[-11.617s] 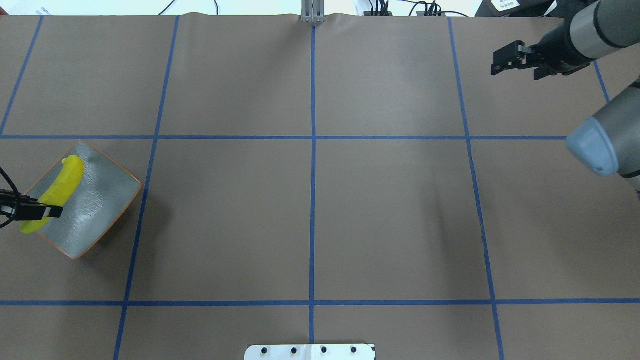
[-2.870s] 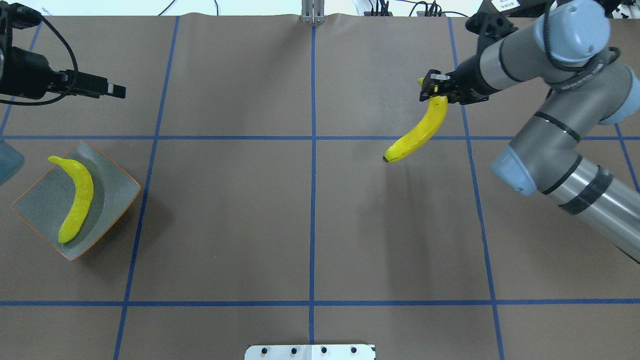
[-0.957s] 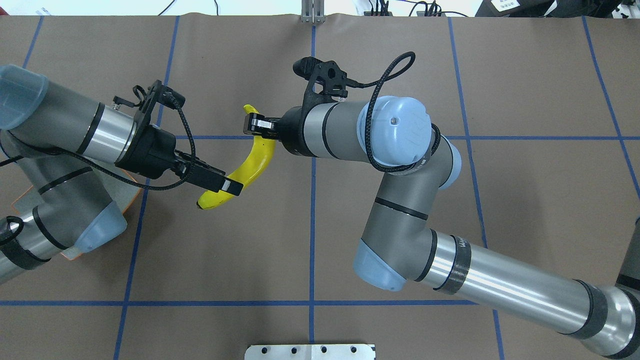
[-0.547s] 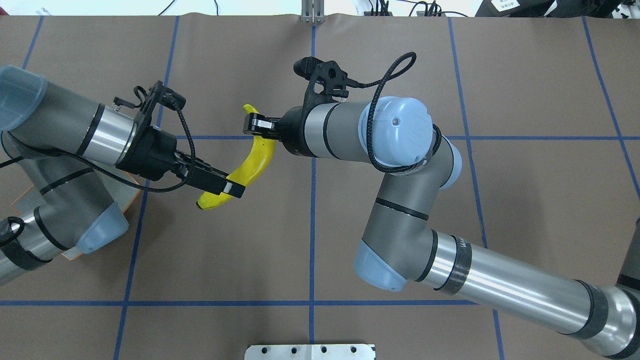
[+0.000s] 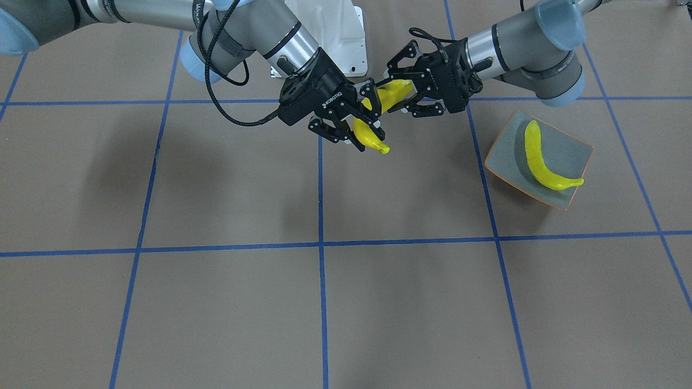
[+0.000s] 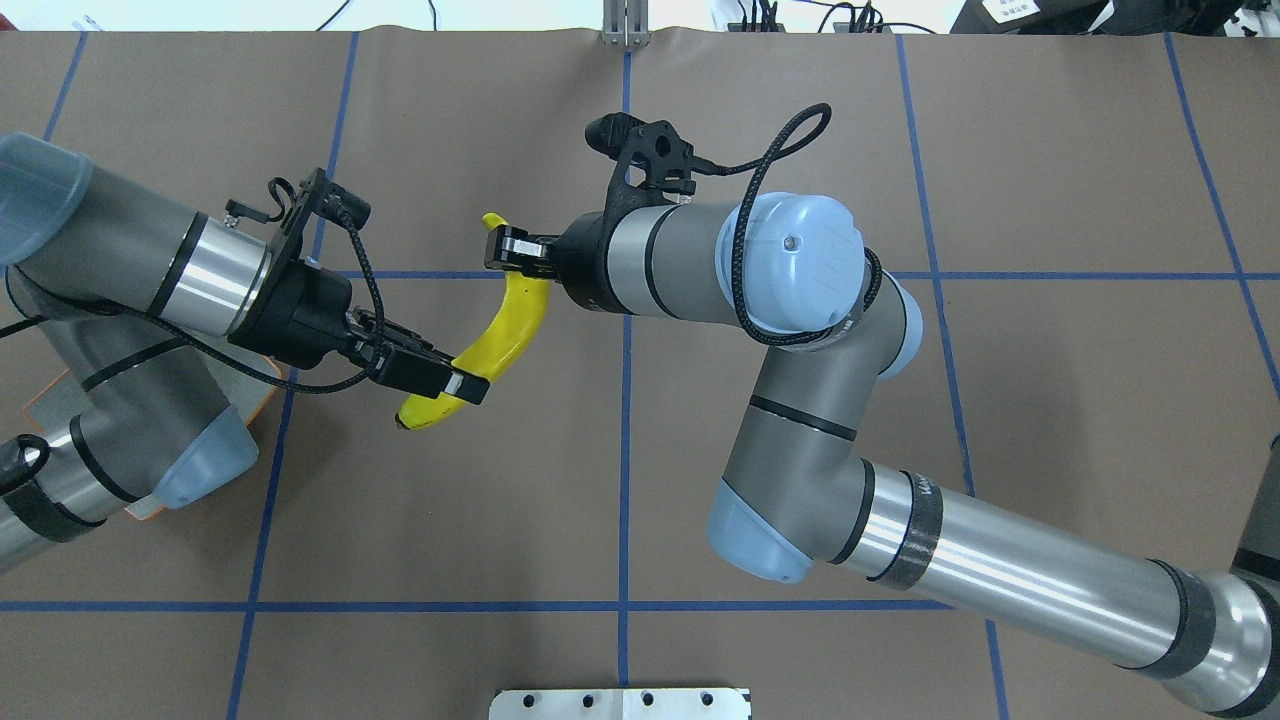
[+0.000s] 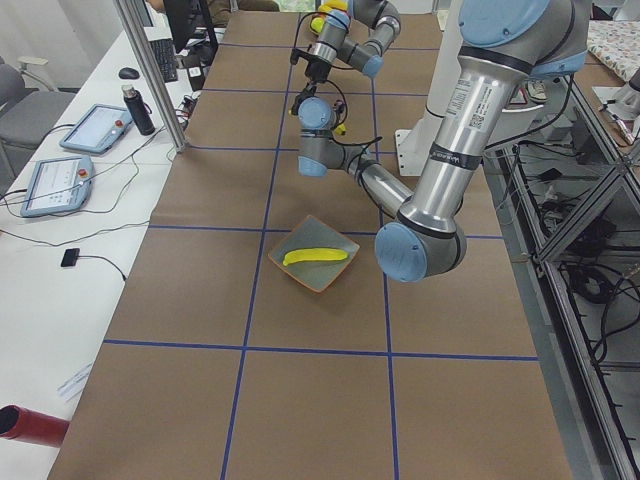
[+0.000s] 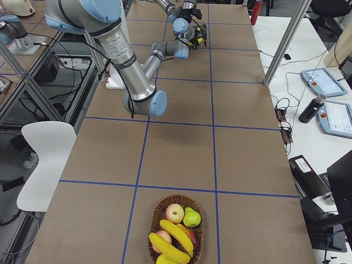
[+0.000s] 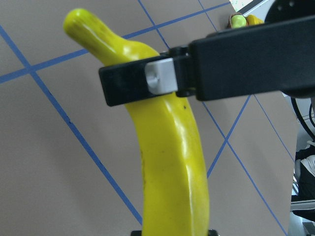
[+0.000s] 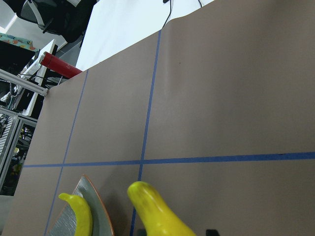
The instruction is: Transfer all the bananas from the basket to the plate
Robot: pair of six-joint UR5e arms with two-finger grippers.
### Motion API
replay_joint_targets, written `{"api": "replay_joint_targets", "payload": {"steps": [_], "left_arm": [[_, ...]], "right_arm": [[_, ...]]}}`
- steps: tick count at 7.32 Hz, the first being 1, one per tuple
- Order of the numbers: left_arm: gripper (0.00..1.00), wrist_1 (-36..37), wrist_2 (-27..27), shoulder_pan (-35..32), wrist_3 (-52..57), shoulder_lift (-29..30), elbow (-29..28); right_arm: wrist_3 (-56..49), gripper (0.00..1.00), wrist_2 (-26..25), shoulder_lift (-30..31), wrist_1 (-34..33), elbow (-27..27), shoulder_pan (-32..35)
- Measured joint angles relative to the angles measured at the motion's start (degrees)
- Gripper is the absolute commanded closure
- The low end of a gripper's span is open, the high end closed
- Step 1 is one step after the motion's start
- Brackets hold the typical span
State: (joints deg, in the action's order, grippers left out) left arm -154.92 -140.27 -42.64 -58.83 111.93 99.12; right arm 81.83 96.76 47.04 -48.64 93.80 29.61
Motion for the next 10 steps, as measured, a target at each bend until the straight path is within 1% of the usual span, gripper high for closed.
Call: {"api": "replay_joint_targets", "payload": {"steps": [4, 6, 7, 8, 10], "left_arm": [[1.00, 0.1, -0.1, -0.2, 0.0, -0.8, -0.1], [1.00, 0.2, 0.2, -0.4, -0.1, -3.0, 0.2], [1.00, 0.3, 0.5, -0.6, -0.2, -5.4, 0.5], [1.00, 0.3, 0.8, -1.3, -0.3, -9.1, 0.9], [1.00, 0.3, 1.6, -4.3, -0.2, -17.8, 1.2]], "right_arm": [[-0.5, 0.00, -1.3, 0.7, 2.3, 0.1, 0.8], [-0.6, 0.00, 0.0, 2.9, 1.3, 0.6, 3.2], [-1.3, 0.00, 2.1, 4.9, 0.0, 0.9, 5.3], [-3.1, 0.00, 4.5, 6.7, -2.3, 1.0, 7.6], [-9.9, 0.00, 7.5, 10.6, -6.6, 1.0, 11.9]]}}
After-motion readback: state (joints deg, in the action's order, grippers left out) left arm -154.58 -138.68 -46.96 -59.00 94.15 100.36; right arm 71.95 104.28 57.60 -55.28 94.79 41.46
